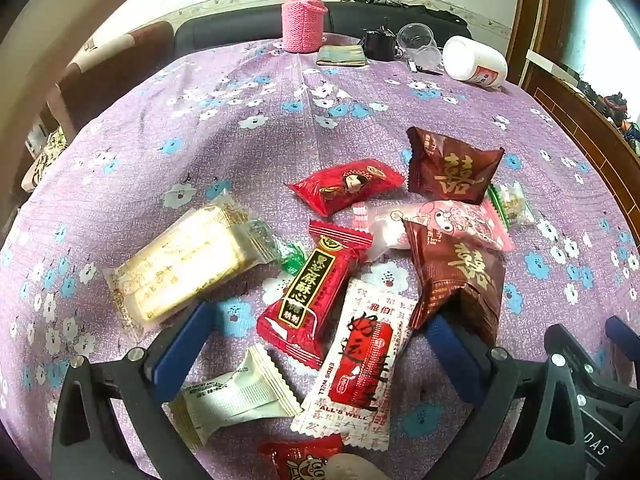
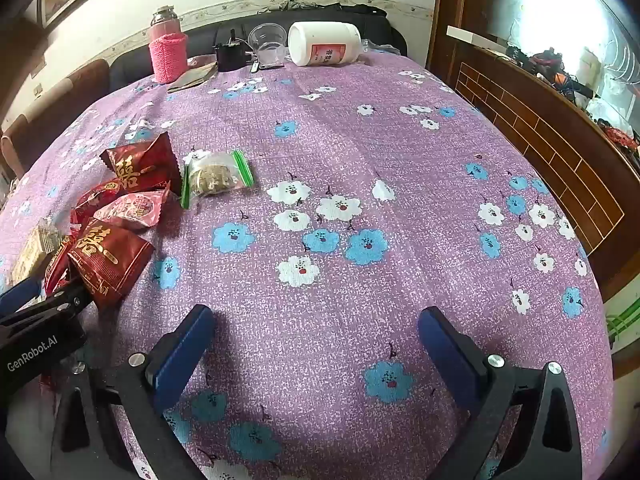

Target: Organize snacks

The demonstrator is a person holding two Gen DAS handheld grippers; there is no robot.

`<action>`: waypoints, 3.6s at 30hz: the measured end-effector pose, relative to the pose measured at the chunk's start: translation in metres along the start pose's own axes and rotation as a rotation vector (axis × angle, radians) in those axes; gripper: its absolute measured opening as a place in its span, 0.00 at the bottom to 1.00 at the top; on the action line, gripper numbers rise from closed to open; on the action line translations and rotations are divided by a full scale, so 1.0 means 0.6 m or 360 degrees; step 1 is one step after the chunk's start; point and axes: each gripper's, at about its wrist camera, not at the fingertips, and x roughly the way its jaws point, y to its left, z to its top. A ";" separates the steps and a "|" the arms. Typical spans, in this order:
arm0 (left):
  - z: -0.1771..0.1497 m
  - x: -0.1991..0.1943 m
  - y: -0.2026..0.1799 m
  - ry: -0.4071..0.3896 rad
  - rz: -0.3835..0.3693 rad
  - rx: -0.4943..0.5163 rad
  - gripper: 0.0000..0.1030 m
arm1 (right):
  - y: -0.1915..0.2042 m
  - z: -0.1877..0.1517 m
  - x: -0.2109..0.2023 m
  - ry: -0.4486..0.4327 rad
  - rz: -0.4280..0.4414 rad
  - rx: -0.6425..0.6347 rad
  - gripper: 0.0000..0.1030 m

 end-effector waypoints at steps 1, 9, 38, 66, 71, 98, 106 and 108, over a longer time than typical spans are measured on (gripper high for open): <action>0.000 0.000 0.000 0.0000 0.0000 0.0000 1.00 | 0.000 0.000 0.000 0.0001 0.0000 0.0000 0.99; 0.000 0.000 0.000 0.0002 -0.0001 -0.0001 1.00 | 0.000 0.000 0.000 0.0005 0.0000 0.0000 0.99; 0.000 0.000 0.000 0.0002 -0.0001 0.0000 1.00 | 0.000 -0.002 0.001 0.0006 -0.0001 0.0002 0.99; -0.046 -0.064 0.035 0.0136 -0.0359 0.0154 1.00 | -0.003 -0.001 0.001 0.0024 0.0028 -0.0005 0.99; -0.073 -0.143 0.107 -0.0045 -0.0572 0.0019 1.00 | -0.003 0.007 0.005 0.0086 0.0026 -0.0020 0.99; -0.098 -0.198 0.199 -0.0023 -0.0689 0.0164 0.38 | 0.247 0.016 -0.017 0.0140 0.0526 -0.0190 0.37; -0.062 -0.136 0.156 0.0076 -0.0719 0.0183 0.38 | 0.170 0.002 -0.030 0.0144 0.0523 -0.0123 0.22; -0.052 -0.116 0.143 0.0097 -0.0723 0.0191 0.38 | 0.155 -0.004 -0.034 0.0137 0.0515 -0.0128 0.22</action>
